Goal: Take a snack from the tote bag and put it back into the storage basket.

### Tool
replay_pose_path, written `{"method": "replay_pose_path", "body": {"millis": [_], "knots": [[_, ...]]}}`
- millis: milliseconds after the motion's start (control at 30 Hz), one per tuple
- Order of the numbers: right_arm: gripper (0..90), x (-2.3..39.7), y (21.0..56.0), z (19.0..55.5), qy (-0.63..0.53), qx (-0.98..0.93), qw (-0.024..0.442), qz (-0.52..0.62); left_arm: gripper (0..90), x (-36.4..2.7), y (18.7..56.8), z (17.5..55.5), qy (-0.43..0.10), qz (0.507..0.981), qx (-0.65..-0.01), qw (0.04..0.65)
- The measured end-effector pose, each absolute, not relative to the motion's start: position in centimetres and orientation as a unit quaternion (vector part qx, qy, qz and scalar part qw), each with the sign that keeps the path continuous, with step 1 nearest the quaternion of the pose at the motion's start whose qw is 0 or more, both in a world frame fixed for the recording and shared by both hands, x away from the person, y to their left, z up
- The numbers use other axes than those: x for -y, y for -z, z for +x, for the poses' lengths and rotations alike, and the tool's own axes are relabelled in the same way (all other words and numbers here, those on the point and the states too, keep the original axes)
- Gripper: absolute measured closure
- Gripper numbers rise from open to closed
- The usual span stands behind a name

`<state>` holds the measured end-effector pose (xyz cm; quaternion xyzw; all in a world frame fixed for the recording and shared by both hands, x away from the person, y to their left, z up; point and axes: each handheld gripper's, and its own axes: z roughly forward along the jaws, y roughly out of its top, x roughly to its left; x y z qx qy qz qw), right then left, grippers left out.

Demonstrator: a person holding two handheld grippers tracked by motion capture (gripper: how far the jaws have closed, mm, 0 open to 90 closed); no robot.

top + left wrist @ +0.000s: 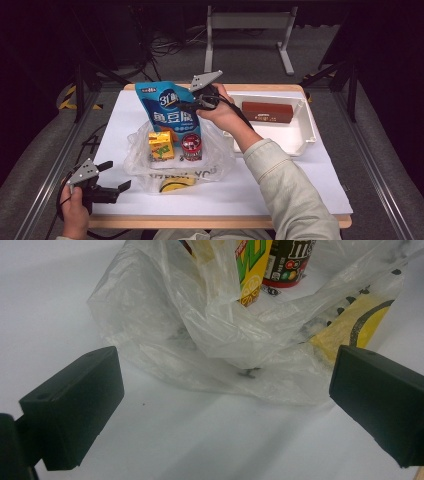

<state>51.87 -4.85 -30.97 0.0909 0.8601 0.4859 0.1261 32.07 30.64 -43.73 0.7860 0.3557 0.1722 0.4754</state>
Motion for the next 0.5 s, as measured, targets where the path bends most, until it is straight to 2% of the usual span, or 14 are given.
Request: {"method": "replay_pose_path", "body": {"millis": [500], "knots": [[89.9, 3.9, 29.4, 50.2, -0.498, -0.854, 0.127, 0.08, 1.5, -30.7, 43.7, 32.1, -0.172, 0.785, -0.357, 0.476]]}}
